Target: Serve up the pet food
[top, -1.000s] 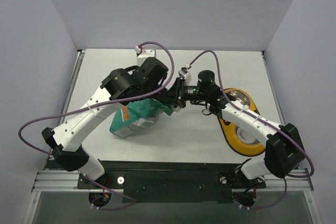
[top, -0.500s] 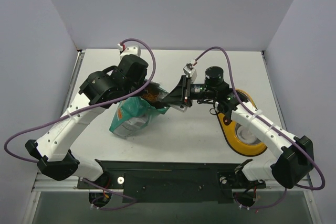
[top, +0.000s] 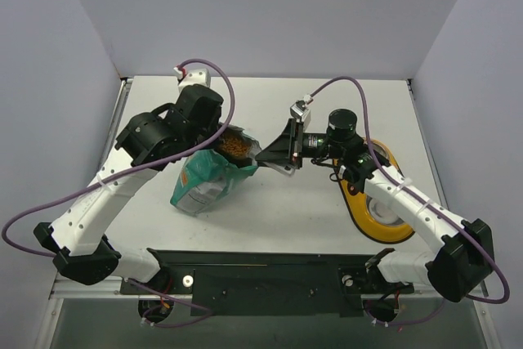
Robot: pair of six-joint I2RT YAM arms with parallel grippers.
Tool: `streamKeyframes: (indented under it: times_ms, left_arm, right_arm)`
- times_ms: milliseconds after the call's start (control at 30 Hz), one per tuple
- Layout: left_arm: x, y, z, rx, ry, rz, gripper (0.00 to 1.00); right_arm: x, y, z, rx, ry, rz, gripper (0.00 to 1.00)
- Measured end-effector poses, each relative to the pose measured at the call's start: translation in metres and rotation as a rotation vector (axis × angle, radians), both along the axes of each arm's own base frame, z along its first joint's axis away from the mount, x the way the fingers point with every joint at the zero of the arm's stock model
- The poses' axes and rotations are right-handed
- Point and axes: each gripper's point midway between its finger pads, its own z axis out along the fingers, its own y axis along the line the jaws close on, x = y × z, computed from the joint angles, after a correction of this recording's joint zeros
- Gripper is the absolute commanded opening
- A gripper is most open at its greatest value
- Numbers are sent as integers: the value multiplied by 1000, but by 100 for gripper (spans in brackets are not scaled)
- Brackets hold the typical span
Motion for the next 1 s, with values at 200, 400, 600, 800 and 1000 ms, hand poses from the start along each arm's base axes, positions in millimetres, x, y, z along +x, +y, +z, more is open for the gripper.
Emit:
streamKeyframes:
  times_ms: [200,400,600,800,1000]
  left_arm:
    - [-2,5,2,-9,-10,16,0]
    - [-3,10,3,-30,-26,49,0]
    - [-2,9,4,-51,-27,71,0]
    - [0,9,4,-73,-38,91,0]
    - [1,3,4,-92,-41,84,0]
  right_arm:
    - [-5,-1,1,3,-7,22,0]
    - [-18,-10,-5,24,-10,26,0]
    - [-18,-13,-3,61,11,13,0]
    - [-19,-18,3,91,41,0,0]
    - [-24,-25,4,59,16,-8,0]
